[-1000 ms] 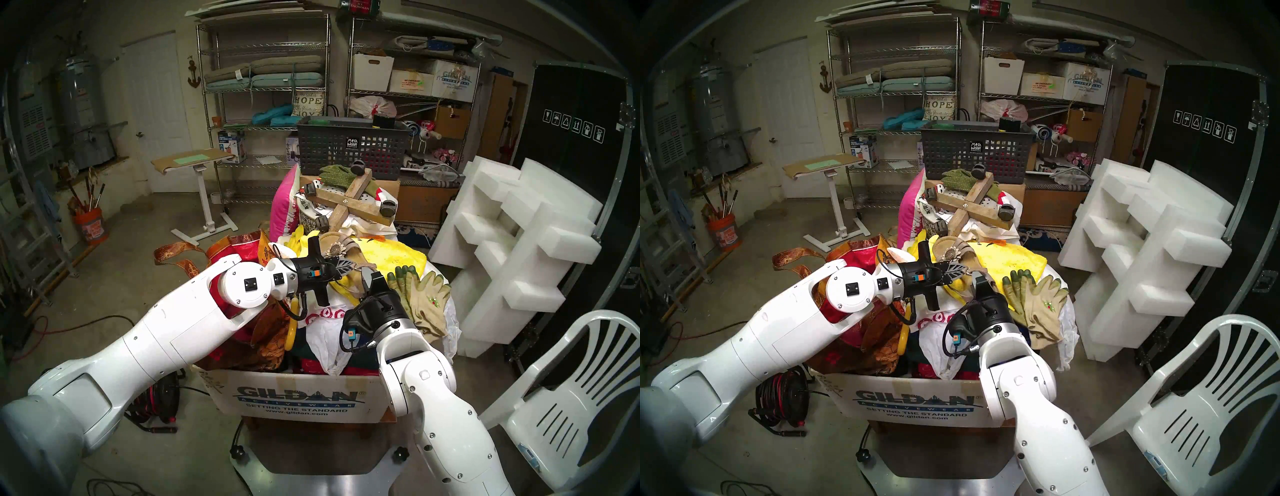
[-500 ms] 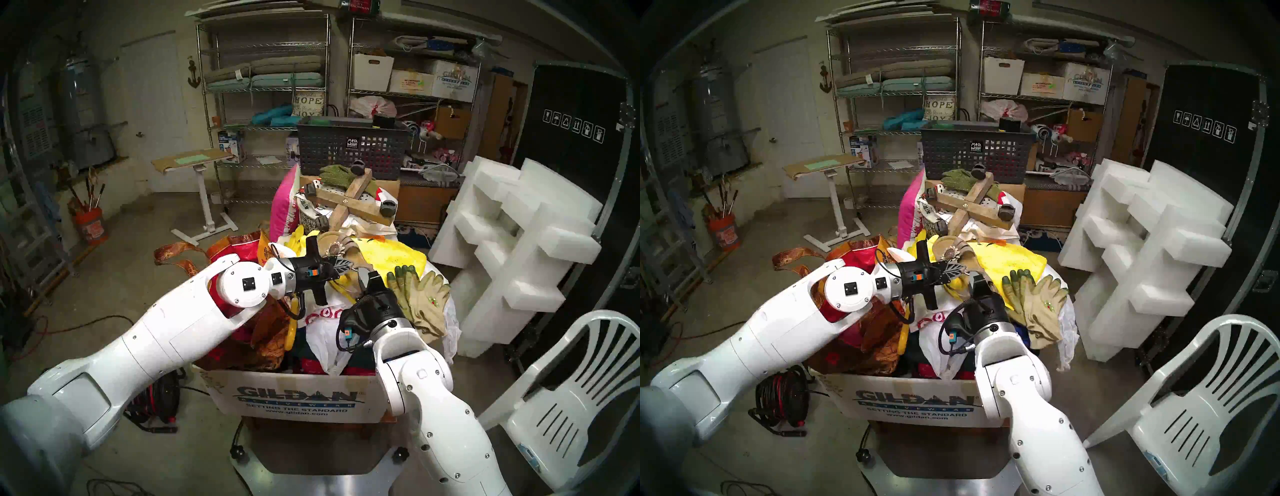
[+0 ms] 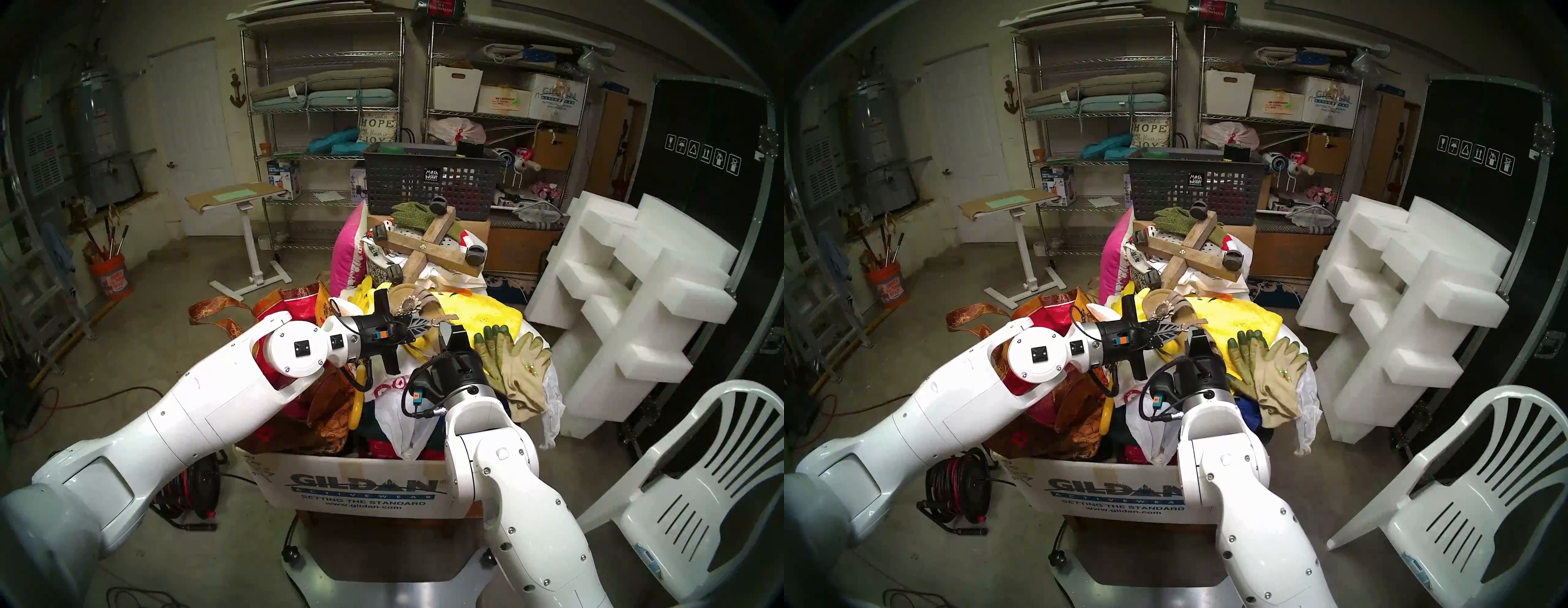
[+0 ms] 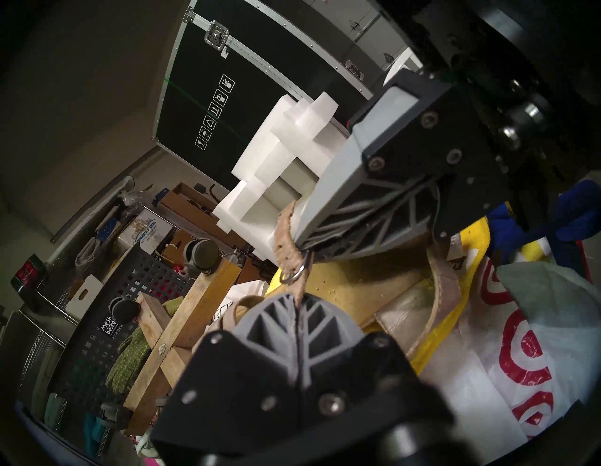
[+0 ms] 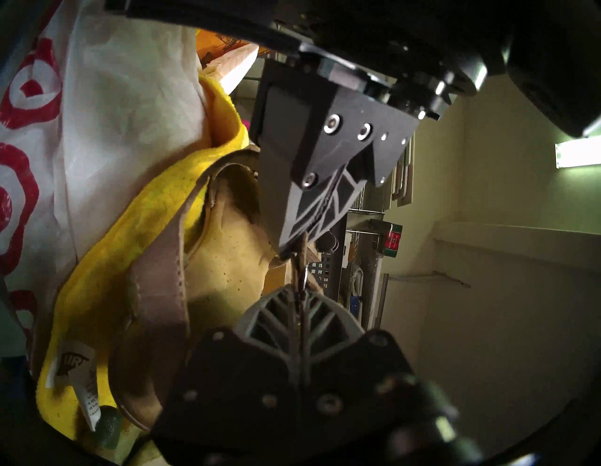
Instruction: Unbuckle a shoe
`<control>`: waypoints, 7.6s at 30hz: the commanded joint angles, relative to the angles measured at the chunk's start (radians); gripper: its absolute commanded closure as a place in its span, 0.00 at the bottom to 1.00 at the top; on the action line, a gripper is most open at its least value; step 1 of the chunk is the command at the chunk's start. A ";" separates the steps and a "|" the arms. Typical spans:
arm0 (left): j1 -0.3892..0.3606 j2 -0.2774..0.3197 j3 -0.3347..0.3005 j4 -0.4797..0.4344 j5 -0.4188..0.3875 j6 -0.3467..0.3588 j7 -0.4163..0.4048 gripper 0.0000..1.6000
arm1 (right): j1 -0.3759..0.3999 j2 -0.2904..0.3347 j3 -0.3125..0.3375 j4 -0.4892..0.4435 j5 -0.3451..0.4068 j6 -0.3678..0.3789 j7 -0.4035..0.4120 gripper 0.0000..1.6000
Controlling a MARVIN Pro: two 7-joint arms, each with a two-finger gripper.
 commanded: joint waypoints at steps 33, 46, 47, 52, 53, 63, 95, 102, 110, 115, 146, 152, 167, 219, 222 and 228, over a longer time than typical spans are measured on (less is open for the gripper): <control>-0.026 -0.006 0.002 0.011 -0.011 -0.015 -0.003 1.00 | 0.047 -0.006 0.055 0.003 0.033 -0.010 0.023 1.00; -0.037 -0.018 0.009 0.006 -0.005 0.004 -0.007 1.00 | 0.028 0.020 0.035 -0.011 0.064 -0.066 0.010 1.00; -0.038 -0.018 0.009 0.006 -0.004 0.005 -0.007 1.00 | 0.028 0.019 0.034 -0.011 0.065 -0.065 0.010 1.00; -0.040 -0.023 0.009 0.005 -0.004 0.008 -0.011 1.00 | 0.037 -0.003 0.039 -0.007 0.076 -0.044 0.007 1.00; -0.040 -0.023 0.009 0.005 -0.004 0.009 -0.012 1.00 | 0.039 -0.005 0.040 -0.008 0.082 -0.046 0.009 1.00; -0.040 -0.027 0.008 0.000 0.000 0.018 -0.009 1.00 | 0.027 0.008 0.057 -0.054 0.178 -0.101 0.082 1.00; -0.034 -0.016 0.010 -0.028 -0.003 0.030 -0.015 1.00 | -0.037 0.053 0.127 -0.124 0.208 -0.125 0.038 1.00; -0.035 -0.015 0.012 -0.031 -0.004 0.032 -0.017 1.00 | -0.030 0.044 0.140 -0.121 0.230 -0.119 0.043 1.00; -0.035 -0.012 0.014 -0.036 -0.003 0.037 -0.018 1.00 | -0.015 0.042 0.160 -0.107 0.242 -0.115 0.045 1.00; -0.035 -0.011 0.014 -0.037 -0.003 0.040 -0.017 1.00 | -0.009 0.043 0.166 -0.105 0.247 -0.116 0.047 1.00; -0.035 -0.024 0.023 -0.031 0.001 0.046 -0.005 1.00 | -0.039 0.084 0.144 -0.154 0.296 -0.180 0.059 1.00; -0.035 -0.024 0.025 -0.036 0.005 0.051 -0.003 1.00 | -0.063 0.106 0.172 -0.177 0.320 -0.200 0.062 1.00; -0.033 -0.030 0.033 -0.053 0.016 0.066 0.000 1.00 | -0.111 0.133 0.216 -0.229 0.374 -0.241 0.074 1.00; -0.024 -0.015 0.030 -0.035 0.016 0.050 0.011 1.00 | -0.050 0.088 0.162 -0.178 0.319 -0.228 0.087 1.00; -0.023 -0.013 0.030 -0.037 0.015 0.051 0.012 1.00 | -0.053 0.057 0.142 -0.184 0.289 -0.176 0.092 1.00; -0.022 -0.014 0.032 -0.039 0.014 0.050 0.014 1.00 | -0.062 0.016 0.115 -0.196 0.240 -0.090 0.089 1.00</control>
